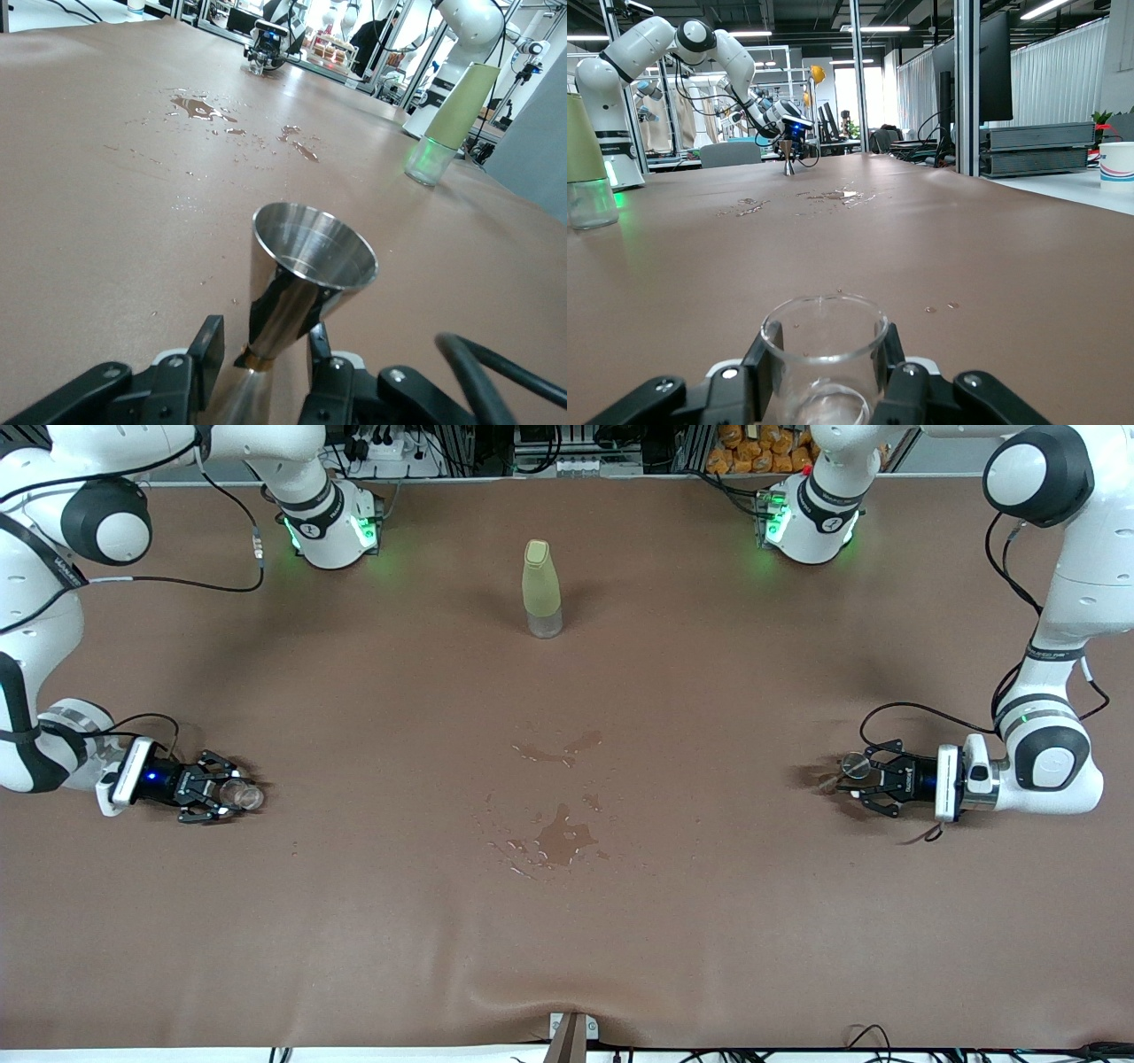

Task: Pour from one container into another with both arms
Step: 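Close the right gripper on the cup while the left gripper grasps the jigger, then lift the cup with the right gripper while the left gripper brings the jigger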

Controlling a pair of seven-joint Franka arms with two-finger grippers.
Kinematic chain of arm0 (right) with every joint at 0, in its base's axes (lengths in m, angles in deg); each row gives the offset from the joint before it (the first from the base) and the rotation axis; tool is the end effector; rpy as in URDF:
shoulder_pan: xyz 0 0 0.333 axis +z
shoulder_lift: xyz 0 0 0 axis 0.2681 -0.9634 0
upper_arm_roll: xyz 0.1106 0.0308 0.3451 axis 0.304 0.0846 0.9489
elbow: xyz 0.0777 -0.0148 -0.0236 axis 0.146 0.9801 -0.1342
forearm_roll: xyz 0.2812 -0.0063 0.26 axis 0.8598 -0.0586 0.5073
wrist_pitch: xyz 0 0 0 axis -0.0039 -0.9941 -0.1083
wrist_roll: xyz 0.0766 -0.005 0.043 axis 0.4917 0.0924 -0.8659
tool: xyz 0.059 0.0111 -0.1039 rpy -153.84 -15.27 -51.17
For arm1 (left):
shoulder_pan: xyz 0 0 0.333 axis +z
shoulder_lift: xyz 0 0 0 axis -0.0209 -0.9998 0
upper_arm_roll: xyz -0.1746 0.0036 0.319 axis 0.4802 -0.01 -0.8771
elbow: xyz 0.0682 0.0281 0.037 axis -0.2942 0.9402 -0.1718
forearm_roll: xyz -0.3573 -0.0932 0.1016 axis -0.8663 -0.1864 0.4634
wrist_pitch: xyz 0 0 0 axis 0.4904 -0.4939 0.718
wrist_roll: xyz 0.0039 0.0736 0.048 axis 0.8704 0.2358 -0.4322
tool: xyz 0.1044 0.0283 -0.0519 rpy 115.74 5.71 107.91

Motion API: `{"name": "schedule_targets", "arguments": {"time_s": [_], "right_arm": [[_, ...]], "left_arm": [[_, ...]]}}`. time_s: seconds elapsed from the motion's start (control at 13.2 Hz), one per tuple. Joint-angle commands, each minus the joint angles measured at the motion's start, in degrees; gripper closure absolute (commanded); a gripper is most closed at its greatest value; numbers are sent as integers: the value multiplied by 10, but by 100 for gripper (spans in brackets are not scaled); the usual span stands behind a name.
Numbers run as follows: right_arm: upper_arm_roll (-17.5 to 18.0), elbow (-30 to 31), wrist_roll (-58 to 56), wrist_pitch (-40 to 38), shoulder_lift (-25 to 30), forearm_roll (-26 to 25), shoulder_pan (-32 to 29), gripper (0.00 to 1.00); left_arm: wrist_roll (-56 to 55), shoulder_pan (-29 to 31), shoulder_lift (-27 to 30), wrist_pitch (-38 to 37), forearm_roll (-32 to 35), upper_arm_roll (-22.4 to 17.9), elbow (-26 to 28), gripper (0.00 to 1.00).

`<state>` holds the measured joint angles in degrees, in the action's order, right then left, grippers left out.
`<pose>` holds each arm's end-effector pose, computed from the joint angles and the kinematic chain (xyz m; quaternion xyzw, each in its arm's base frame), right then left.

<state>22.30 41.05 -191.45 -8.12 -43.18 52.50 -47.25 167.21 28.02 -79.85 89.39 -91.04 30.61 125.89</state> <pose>0.5979 -0.2545 0.0864 -0.5838 -0.4640 -0.4997 0.4407 0.6261 0.1181 0.1480 0.6281 -0.5293 0.2765 0.4989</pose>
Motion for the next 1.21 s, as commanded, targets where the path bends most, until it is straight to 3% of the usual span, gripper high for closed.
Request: {"name": "schedule_targets", "arguments": {"time_s": [0.0,0.23,0.53,0.68,1.13], "right_arm": [[6,-18,36,-28,4,-10,-7,63],[7,-25,74,-30,29,-14,1,63],[9,-42,117,-53,55,-8,25,65],[14,-51,119,-54,63,-1,40,67],[46,-51,175,-46,91,10,60,67]], "left_arm": [[14,0,1,3,-15,1,6,67],[22,-5,2,6,-16,1,6,75],[26,-11,6,8,-16,1,3,99],[25,-18,15,8,-15,5,-1,100],[20,-20,22,8,-26,78,-4,100]]}}
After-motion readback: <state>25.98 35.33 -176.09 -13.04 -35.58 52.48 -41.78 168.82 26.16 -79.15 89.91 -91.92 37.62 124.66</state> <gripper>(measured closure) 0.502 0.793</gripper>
